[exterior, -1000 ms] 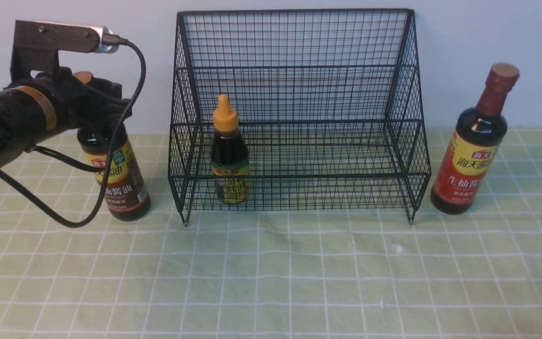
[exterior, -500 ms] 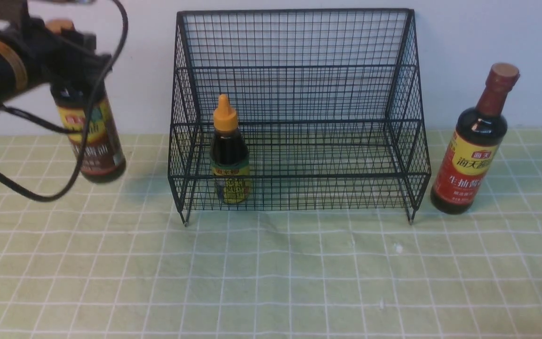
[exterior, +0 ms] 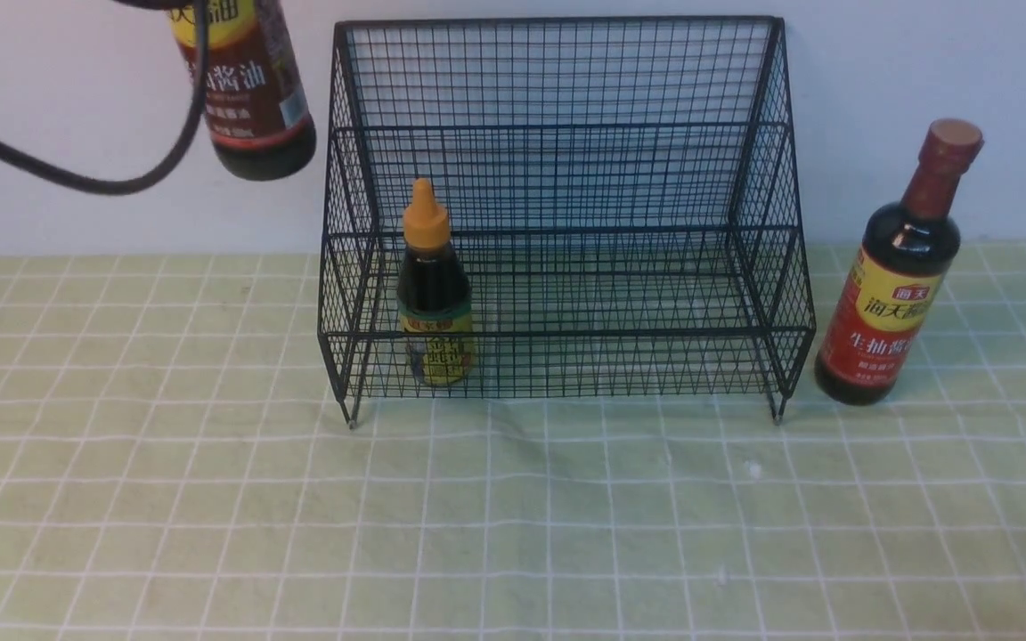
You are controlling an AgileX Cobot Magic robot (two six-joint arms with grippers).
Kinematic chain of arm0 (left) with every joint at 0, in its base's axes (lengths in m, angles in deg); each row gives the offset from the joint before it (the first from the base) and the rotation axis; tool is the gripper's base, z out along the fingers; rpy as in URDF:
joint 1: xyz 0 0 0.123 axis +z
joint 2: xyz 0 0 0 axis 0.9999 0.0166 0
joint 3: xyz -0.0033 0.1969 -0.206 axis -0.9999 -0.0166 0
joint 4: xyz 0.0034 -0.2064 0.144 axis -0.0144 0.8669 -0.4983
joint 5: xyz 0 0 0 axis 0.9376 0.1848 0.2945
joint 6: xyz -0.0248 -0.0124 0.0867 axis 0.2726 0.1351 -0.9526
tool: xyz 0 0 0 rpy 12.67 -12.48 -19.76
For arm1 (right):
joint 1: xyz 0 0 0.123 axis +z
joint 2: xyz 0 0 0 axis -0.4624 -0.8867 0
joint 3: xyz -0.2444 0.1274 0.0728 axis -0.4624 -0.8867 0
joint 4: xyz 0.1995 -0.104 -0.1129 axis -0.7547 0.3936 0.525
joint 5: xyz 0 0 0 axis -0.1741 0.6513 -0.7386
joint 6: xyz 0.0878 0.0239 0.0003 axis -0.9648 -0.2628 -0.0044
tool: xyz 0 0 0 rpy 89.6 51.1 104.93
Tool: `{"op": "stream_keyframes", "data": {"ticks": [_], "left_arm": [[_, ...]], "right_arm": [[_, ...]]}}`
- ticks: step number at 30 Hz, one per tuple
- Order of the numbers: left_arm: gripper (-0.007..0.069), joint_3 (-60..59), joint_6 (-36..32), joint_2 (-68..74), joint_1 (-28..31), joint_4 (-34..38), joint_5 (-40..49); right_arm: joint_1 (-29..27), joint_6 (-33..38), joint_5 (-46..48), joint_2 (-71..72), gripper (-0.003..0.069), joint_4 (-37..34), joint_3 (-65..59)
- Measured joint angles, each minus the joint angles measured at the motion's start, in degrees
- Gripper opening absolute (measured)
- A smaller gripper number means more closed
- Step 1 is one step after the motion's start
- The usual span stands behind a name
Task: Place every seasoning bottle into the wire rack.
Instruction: Use the left arm to put the condiment bottle back on the shelf
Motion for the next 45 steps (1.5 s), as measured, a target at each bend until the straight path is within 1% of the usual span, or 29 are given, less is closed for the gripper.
{"op": "stream_keyframes", "data": {"ticks": [4,8,17,23,26,29,34,38,42,45], "left_arm": [[0.0259,2.39,0.00,5.14,-2.86,-0.06,0.05],[0.0259,4.10,0.31,9.16,-4.05,-0.06,0.05],[0.0259,5.01,0.93,15.04,-4.32,-0.21,0.19],[0.0259,5.01,1.39,16.86,-5.03,-2.81,0.80],[0.0259,5.01,2.24,17.19,-5.99,-4.84,2.29],[0.0259,5.21,3.30,17.72,-7.58,-7.01,6.34],[0.0259,5.35,3.97,18.92,-9.02,-7.37,10.89],[0.0259,5.35,4.97,19.96,-9.70,-7.37,12.13],[0.0287,5.68,5.88,20.23,-10.18,-7.43,11.94],[0.0332,6.31,6.29,20.02,-10.55,-7.48,10.89]], "right_arm": [[0.00,0.00,0.00,0.00,-0.0015,0.00,0.00],[0.00,0.00,0.00,0.00,-0.0015,0.00,0.00],[0.00,0.00,0.00,0.00,-0.0015,0.00,0.00],[0.00,0.00,0.00,0.00,-0.0015,0.00,0.00],[0.00,0.00,0.00,0.00,-0.0015,0.00,0.00],[0.00,0.00,0.00,0.00,-0.0015,0.00,0.00],[0.00,0.00,0.00,0.00,-0.0015,0.00,0.00],[0.00,0.00,0.00,0.00,-0.0015,0.00,0.00],[0.00,0.00,0.00,0.00,-0.0015,0.00,0.00],[0.00,0.00,0.00,0.00,-0.0015,0.00,0.00]]}}
